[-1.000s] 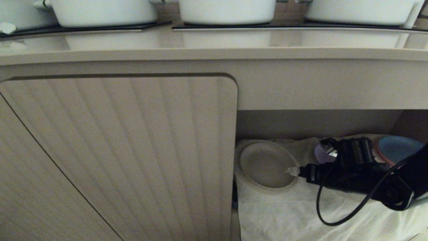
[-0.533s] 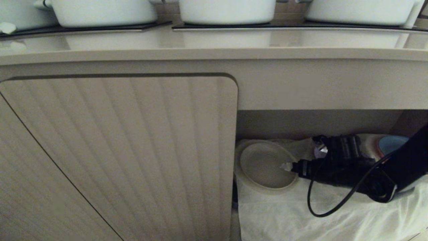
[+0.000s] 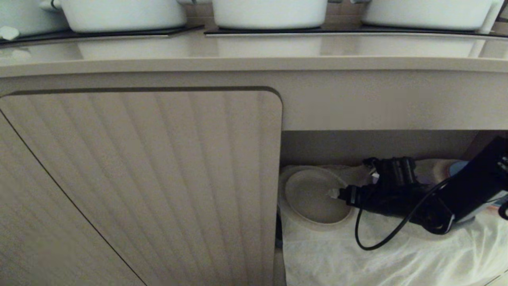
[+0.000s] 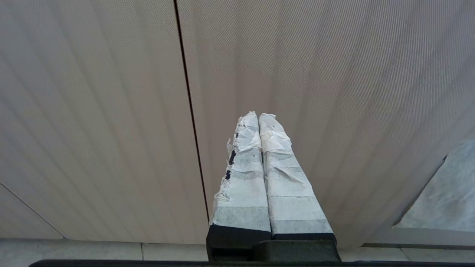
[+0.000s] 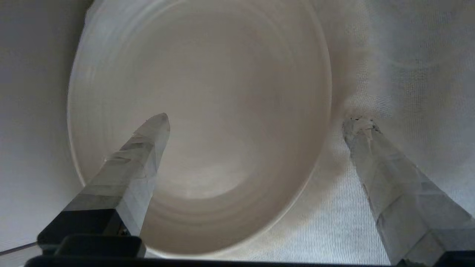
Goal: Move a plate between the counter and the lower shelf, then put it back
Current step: Pick up the plate in the cupboard
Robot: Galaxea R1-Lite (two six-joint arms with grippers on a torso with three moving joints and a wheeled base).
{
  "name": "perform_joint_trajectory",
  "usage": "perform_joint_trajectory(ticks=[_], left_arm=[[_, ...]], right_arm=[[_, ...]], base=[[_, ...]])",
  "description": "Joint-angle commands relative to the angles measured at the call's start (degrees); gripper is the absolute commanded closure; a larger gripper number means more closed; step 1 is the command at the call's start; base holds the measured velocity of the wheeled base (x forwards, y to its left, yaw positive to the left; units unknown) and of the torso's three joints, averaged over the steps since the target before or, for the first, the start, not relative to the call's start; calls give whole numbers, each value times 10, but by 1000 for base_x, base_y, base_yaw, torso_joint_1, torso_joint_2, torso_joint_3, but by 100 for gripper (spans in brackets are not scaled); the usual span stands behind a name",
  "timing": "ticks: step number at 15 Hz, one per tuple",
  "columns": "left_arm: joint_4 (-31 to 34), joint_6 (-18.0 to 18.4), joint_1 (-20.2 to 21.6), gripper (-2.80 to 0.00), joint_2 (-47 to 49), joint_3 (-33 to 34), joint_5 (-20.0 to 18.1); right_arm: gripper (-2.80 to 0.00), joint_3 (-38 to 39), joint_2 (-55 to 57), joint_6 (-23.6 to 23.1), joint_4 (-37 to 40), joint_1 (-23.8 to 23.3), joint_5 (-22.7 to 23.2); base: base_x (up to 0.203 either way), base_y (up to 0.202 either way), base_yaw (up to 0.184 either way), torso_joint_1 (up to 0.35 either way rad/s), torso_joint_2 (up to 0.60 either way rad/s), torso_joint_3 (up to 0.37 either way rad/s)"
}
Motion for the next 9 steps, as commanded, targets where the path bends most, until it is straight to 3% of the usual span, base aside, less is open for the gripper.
perform_joint_trajectory(ticks=[1,9], left_arm=[[0,0,0,0,0,0,0],[0,0,0,0,0,0,0]], right_arm=[[-280,-2,0,1,-3,1,1],[-280,31,-44,1,-3,0,2]], base=[[0,0,0,0,0,0],[0,0,0,0,0,0]])
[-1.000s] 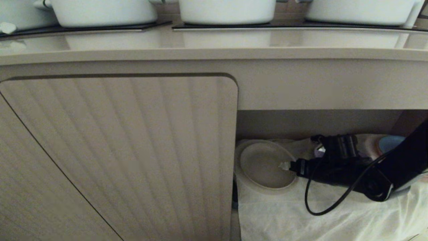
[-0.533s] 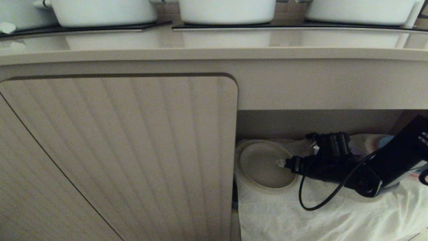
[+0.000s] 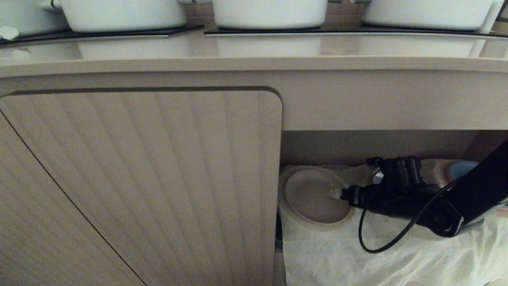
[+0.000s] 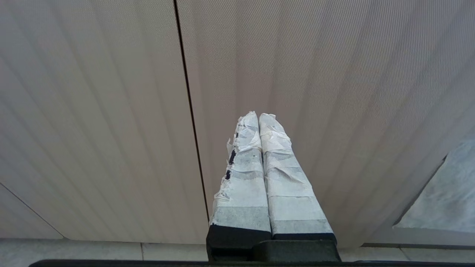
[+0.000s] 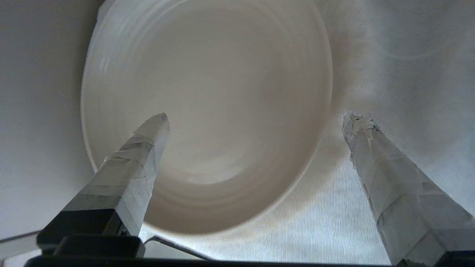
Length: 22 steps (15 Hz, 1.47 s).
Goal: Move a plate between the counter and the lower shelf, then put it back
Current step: Pick up the plate in the cupboard
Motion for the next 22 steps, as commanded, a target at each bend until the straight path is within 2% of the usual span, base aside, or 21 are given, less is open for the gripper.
perform_joint_trajectory(ticks=[1,22], left_arm=[[0,0,0,0,0,0,0],[0,0,0,0,0,0,0]], right_arm=[[-280,7,-16,1,-2,0,1],[-280,-39,47,8,-6,23,-1]], base=[[0,0,0,0,0,0],[0,0,0,0,0,0]])
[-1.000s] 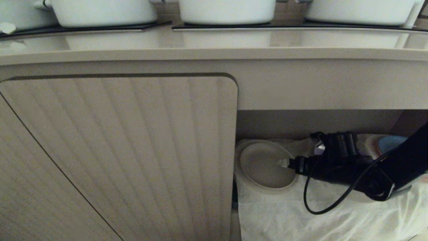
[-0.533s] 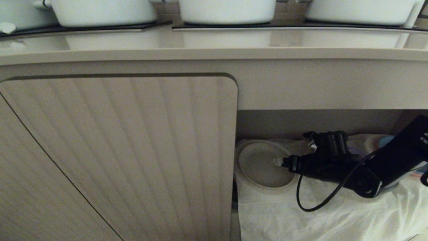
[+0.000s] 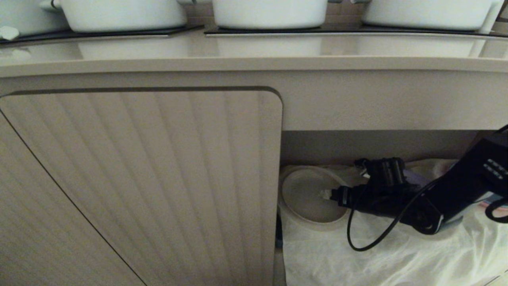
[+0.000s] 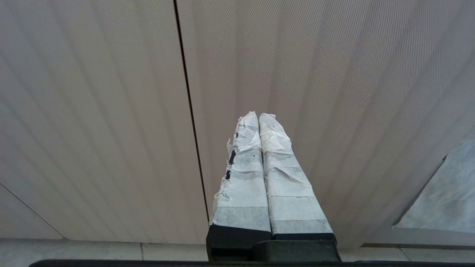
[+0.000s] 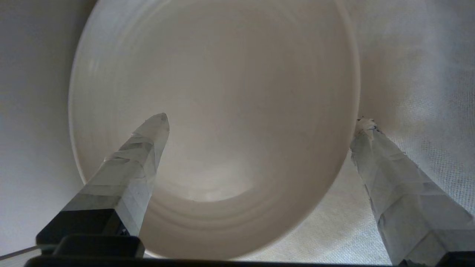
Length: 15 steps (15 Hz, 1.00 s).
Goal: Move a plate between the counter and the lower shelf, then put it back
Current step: Pick up the plate in the cupboard
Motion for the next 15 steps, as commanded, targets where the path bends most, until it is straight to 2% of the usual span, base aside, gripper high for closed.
perform_joint_trajectory(ticks=[1,8,9,15], left_arm=[[0,0,0,0,0,0,0],[0,0,0,0,0,0,0],[0,0,0,0,0,0,0],[0,0,0,0,0,0,0]], right_arm=[[-280,2,1,1,-1,0,0],[-280,2,10,0,-3,0,-3],[0,4,10,0,-3,0,-3],[0,5,6,0,-3,-1,-4]], base=[[0,0,0,0,0,0],[0,0,0,0,0,0],[0,0,0,0,0,0],[0,0,0,0,0,0]])
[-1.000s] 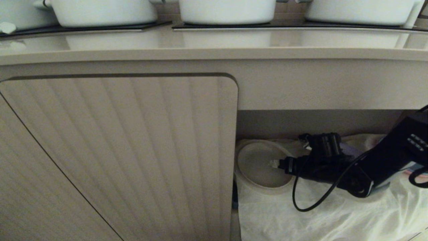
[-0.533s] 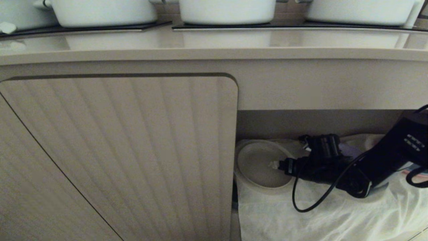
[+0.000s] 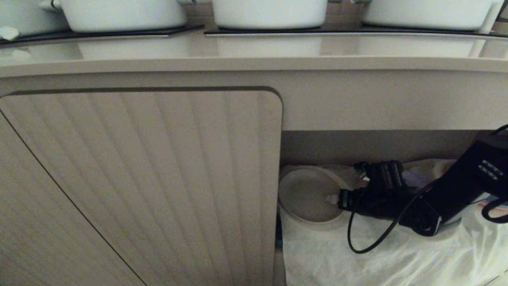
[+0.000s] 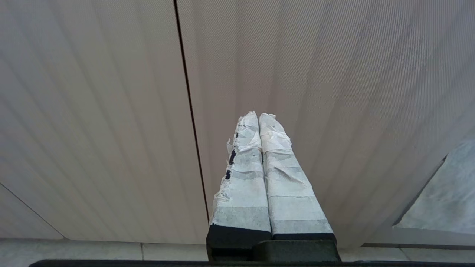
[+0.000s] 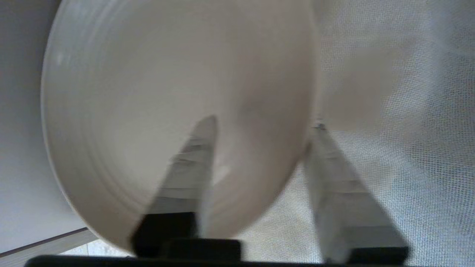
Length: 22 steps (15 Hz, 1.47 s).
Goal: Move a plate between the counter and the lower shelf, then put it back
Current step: Pick up the plate in the cupboard
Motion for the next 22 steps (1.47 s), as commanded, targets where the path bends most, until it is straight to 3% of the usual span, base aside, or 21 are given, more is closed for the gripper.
perform_joint_trajectory(ticks=[1,22], left_arm=[[0,0,0,0,0,0,0],[0,0,0,0,0,0,0]], right_arm=[[0,1,-4,1,-3,0,1],[0,107,-122,-3,37,-18,1]], base=[[0,0,0,0,0,0],[0,0,0,0,0,0]])
